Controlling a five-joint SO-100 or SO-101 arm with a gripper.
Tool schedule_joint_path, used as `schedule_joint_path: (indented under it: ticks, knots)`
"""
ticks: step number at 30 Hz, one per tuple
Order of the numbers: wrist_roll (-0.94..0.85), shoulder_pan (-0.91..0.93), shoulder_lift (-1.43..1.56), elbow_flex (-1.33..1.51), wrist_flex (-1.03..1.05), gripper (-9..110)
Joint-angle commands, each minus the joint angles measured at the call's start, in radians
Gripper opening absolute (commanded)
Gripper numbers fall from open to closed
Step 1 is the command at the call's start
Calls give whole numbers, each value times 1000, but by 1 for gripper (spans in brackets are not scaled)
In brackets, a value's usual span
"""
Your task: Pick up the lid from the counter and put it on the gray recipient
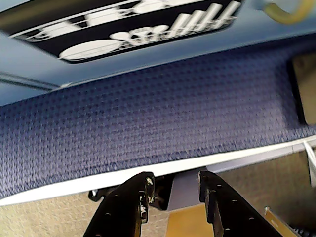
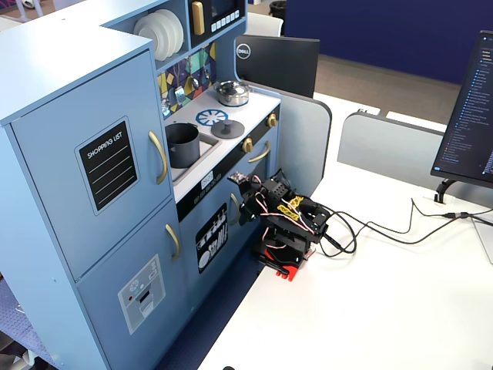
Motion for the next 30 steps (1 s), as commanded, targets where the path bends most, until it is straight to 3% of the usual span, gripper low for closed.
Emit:
schedule_joint_path:
  ticks: [1,8,13,16,19,23,30]
  knots:
    - [-32,44,-103,-202,-54,0]
    - [-152,230,-212,-480,-299,0]
    - [-225,367,-227,-411,-986,0]
    - [-198,414,-302,-388,-1246,0]
    - [-187,456,-374,-393,-1321,3]
    - [-106,505,-451,-388,-1378,20]
    - [-74,531,-595,-393,-1471,29]
